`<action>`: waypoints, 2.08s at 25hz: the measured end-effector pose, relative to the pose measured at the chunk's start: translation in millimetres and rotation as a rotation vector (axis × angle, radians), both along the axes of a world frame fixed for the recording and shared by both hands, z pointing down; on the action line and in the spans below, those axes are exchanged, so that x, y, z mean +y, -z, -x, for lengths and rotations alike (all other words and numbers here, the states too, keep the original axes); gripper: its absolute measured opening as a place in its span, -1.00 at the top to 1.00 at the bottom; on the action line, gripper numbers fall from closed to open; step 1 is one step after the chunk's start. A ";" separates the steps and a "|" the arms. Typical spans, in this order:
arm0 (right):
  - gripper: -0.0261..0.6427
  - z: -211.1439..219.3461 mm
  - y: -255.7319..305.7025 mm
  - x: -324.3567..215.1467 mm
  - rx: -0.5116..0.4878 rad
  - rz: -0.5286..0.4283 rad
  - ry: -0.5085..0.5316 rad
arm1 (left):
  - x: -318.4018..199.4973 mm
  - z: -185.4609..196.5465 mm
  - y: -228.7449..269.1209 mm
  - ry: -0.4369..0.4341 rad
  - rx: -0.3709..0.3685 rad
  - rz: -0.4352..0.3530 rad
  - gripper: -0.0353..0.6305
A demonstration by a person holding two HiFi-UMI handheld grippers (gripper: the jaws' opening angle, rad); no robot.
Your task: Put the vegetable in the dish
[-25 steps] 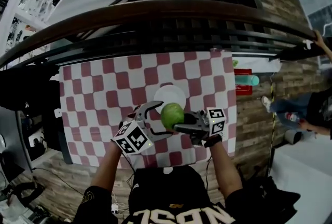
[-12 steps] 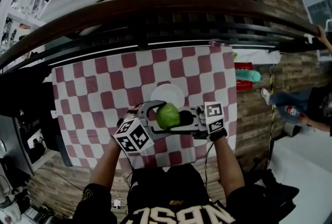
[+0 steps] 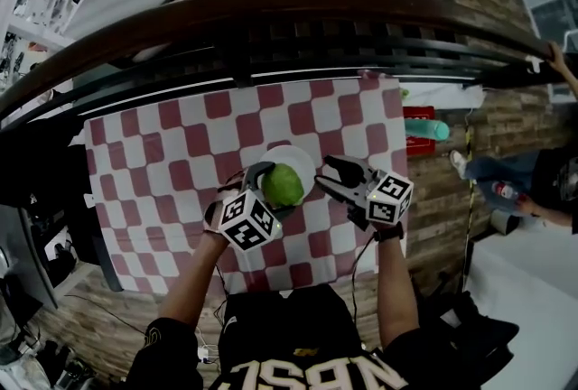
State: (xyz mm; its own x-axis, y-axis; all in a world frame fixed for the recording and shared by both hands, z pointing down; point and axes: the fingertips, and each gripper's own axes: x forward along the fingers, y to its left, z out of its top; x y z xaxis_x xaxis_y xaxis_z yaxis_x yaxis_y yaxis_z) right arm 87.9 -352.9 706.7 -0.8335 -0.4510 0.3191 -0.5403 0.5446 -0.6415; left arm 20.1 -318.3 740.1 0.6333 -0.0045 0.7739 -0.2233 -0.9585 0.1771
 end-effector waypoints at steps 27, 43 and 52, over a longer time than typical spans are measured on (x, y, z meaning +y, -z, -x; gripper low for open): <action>0.23 -10.8 90.9 -2.2 -0.065 -0.165 -0.254 | -36.4 -24.9 -12.4 0.277 -0.072 -0.016 -0.46; 0.62 52.7 207.0 44.0 0.397 -0.507 -0.289 | -2.2 60.8 218.1 0.750 0.426 -0.470 0.29; 0.83 55.1 242.8 92.2 0.346 -0.607 -0.321 | 47.2 55.4 260.7 0.804 0.530 -0.565 0.67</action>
State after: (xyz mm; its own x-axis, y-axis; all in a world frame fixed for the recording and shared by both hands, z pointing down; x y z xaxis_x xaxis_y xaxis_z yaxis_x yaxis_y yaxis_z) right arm 32.8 -260.6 463.9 -0.5302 -0.8332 0.1569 -0.8467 0.5302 -0.0455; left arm -35.2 -271.1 479.5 0.5372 -0.8274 0.1638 -0.8402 -0.5420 0.0177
